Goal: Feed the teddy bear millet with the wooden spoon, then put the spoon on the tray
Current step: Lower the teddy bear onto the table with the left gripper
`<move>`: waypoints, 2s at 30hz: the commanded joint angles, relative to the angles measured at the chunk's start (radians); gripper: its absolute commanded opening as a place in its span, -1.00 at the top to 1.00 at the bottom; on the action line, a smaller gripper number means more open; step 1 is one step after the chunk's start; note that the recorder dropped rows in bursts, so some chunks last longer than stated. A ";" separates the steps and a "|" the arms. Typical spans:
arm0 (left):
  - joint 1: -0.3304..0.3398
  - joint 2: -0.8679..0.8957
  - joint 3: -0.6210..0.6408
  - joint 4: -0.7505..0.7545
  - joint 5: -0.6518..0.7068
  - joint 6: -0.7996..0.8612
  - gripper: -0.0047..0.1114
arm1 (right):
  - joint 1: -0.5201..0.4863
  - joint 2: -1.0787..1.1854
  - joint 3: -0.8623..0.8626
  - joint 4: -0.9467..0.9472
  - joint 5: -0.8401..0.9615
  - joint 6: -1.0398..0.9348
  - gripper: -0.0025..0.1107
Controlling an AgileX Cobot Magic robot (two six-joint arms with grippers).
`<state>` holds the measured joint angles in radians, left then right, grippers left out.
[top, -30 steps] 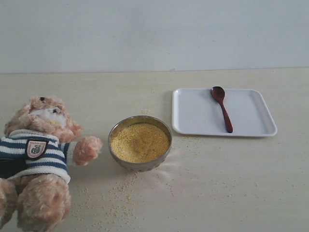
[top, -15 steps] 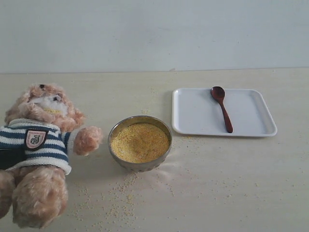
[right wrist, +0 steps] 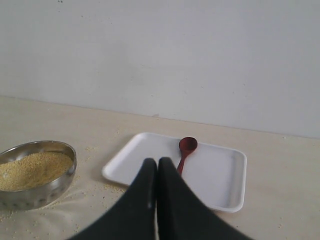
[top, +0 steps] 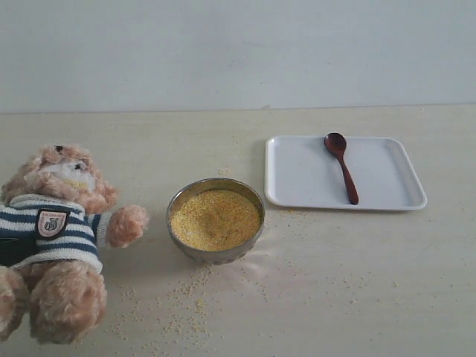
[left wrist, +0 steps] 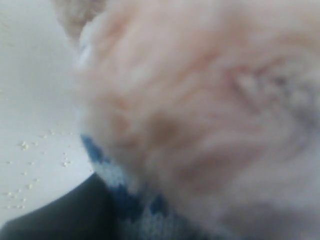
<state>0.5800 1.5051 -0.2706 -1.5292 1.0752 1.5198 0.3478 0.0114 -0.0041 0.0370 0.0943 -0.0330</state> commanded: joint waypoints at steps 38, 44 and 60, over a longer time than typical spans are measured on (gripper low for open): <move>-0.113 0.381 -0.102 -0.194 -0.005 0.314 -0.01 | -0.001 -0.003 0.004 0.003 -0.001 0.002 0.96; -0.086 0.379 -0.102 -0.194 0.022 0.276 -0.43 | -0.001 -0.003 0.004 0.003 -0.001 0.002 0.96; 0.010 0.100 -0.102 -0.110 0.146 0.093 -0.43 | -0.001 -0.003 0.004 0.003 -0.001 0.002 0.96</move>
<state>0.5842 1.6826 -0.3706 -1.6505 1.2035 1.6605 0.3478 0.0114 -0.0041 0.0386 0.0943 -0.0291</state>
